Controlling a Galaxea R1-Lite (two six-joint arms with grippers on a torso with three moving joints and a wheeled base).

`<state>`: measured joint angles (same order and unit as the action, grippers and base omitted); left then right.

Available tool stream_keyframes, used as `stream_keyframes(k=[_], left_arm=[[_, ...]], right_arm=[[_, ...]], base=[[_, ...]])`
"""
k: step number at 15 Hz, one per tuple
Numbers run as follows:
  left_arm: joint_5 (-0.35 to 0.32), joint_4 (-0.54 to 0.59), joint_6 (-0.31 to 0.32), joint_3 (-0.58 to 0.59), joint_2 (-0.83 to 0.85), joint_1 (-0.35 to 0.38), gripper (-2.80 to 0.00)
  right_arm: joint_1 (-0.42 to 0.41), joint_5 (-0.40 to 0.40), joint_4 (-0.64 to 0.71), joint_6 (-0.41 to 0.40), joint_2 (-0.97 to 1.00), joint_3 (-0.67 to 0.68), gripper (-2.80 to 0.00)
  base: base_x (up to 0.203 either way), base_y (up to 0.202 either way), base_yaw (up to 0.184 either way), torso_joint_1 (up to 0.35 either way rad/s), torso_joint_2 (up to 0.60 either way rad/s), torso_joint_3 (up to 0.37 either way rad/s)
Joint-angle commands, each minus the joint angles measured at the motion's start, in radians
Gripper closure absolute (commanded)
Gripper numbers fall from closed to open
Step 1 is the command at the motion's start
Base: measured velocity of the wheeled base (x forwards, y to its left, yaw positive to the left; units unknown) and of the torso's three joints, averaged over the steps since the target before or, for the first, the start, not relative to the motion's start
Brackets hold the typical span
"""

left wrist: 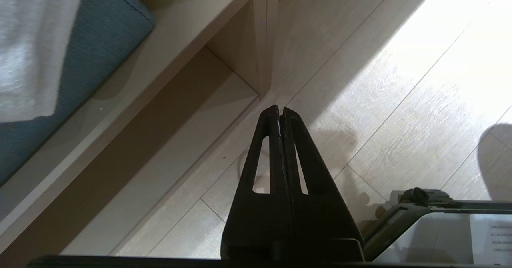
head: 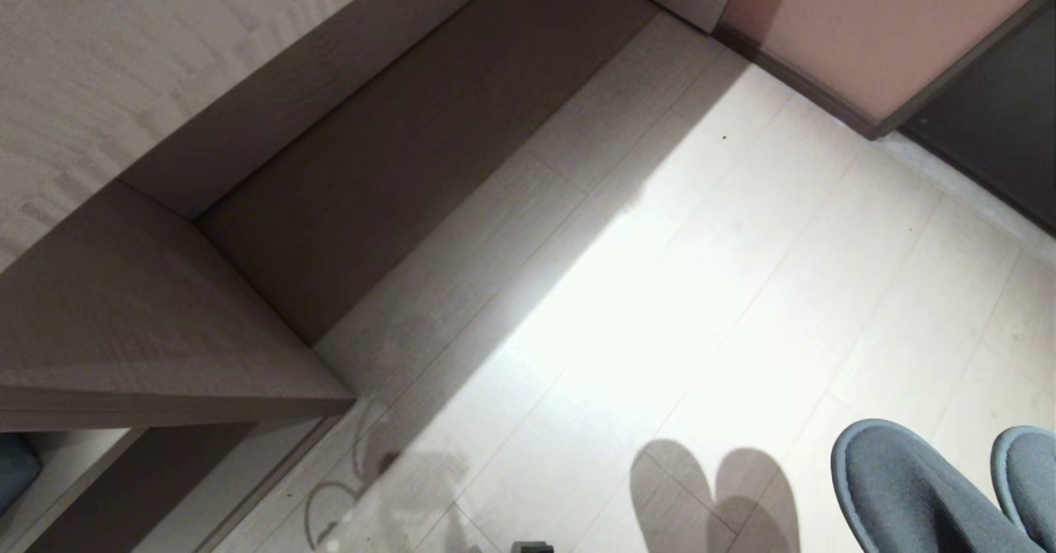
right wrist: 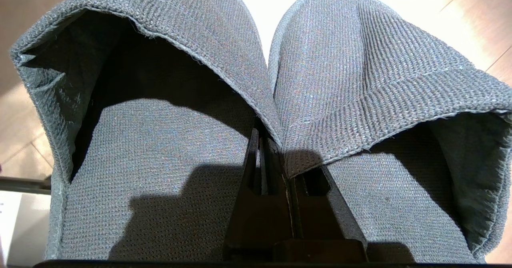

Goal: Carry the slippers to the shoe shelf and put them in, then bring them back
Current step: Place the slippers on the floor

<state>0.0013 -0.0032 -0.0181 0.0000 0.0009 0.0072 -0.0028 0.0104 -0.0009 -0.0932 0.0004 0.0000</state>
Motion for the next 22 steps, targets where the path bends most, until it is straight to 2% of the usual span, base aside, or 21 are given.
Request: stream_keyframes(k=[1, 22], left_arm=[[0.0, 0.0, 0.0, 0.0, 0.001, 0.0, 0.0], [0.0, 0.0, 0.0, 0.0, 0.001, 0.0, 0.0]], right_arm=[[0.0, 0.0, -0.001, -0.003, 0.001, 0.0, 0.0], [0.001, 0.0, -0.001, -0.007, 0.001, 0.0, 0.0]], base=[[0.0, 0.0, 0.0, 0.005, 0.0, -0.195], [0.0, 0.0, 0.0, 0.002, 0.0, -0.195]])
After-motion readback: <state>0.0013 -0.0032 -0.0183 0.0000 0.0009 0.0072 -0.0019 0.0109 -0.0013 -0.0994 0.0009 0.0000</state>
